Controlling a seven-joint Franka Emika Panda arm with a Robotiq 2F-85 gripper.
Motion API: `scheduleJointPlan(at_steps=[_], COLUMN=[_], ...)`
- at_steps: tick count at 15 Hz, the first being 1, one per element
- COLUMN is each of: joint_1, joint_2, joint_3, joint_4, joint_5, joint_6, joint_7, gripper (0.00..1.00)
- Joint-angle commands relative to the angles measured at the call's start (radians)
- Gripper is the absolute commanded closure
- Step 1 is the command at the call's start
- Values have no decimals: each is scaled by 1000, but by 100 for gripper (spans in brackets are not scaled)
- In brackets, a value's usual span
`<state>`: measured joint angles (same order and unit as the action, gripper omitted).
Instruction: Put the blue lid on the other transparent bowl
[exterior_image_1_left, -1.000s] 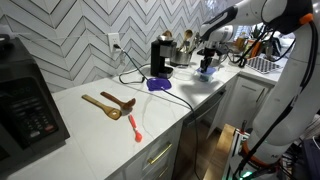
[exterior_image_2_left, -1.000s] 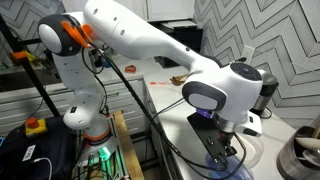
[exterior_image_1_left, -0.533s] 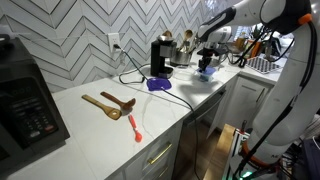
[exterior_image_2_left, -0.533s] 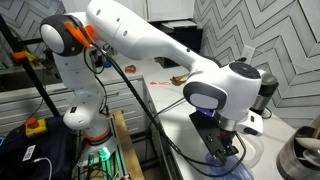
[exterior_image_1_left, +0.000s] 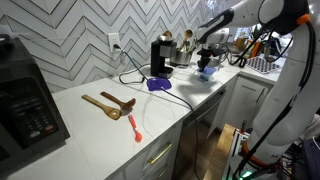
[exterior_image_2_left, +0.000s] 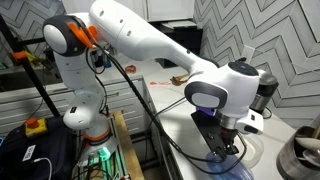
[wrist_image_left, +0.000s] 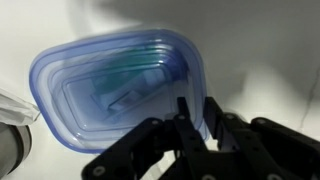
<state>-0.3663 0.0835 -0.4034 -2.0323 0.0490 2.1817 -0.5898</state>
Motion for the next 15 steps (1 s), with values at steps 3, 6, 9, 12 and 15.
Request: scheduleJointPlan(at_steps=[3, 6, 9, 12, 15], joint_1=[-11, -11, -7, 13, 53], joint_2=[-2, -22, -138, -235, -292], joint_3=[23, 25, 22, 36, 66], joint_4=[-24, -32, -91, -133, -171], joint_5=[-60, -80, -137, -194, -227], joint_6=[27, 26, 68, 58, 60], joint_7=[57, 74, 83, 18, -62], gripper=[98, 98, 98, 98, 98])
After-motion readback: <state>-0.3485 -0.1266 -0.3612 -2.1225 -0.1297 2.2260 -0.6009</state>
